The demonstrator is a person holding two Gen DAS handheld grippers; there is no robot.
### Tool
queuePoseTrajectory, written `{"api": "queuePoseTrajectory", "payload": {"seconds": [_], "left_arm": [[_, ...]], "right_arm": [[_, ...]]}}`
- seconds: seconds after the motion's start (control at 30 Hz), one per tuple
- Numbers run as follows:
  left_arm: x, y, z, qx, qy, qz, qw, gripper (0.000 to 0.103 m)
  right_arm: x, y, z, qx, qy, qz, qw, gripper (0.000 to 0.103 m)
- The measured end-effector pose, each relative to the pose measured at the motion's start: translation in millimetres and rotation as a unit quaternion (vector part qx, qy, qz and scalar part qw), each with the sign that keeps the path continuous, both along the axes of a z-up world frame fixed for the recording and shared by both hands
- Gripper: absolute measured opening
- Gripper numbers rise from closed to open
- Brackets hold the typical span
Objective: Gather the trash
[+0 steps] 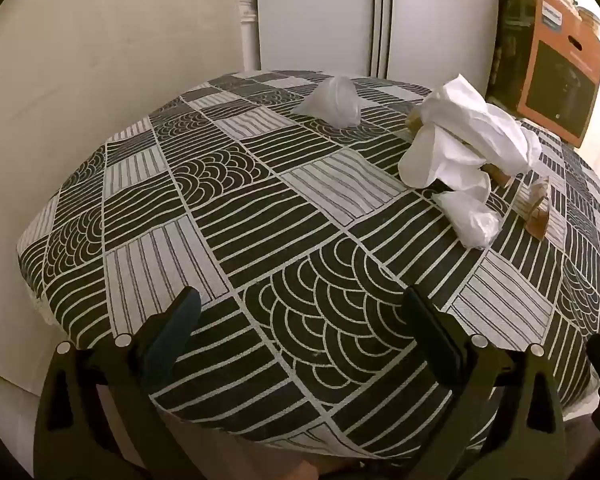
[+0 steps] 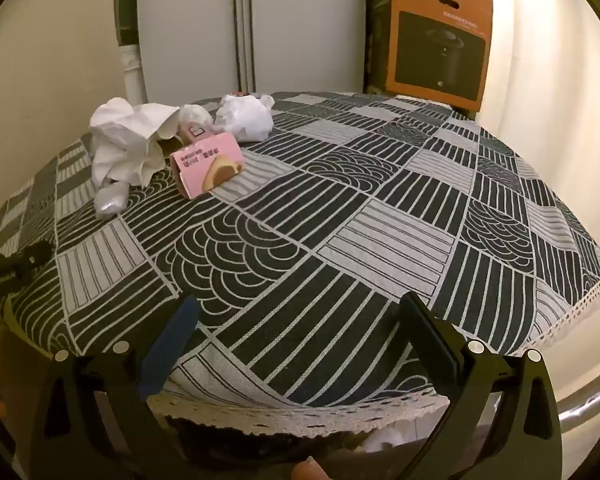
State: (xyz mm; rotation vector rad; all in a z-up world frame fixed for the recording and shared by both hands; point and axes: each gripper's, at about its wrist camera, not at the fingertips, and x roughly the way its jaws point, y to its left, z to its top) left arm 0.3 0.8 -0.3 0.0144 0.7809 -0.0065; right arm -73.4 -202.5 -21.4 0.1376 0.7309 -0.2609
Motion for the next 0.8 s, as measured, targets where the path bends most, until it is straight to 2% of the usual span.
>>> {"api": "queuePoseTrajectory", "payload": {"seconds": [0.3, 0.33, 0.8], "left_arm": [[1.8, 2.0, 1.1, 0.007, -0.004, -0.014, 0.9999, 0.098], [-0.1, 0.9, -0.3, 0.006, -0.003, -0.003, 1.0, 0.098], [0.8, -1.4, 2.1, 0.007, -0.003, -0.004, 1.0, 0.098]], "right_arm": [[-0.1, 0.5, 0.0, -0.005, -0.002, 0.001, 1.0, 0.096], [0.0, 0.6, 0.0, -0.005, -0.002, 0.0, 1.0, 0.096], [-0.5, 0.8, -0.6, -0.005, -0.003, 0.0, 1.0, 0.096]]}}
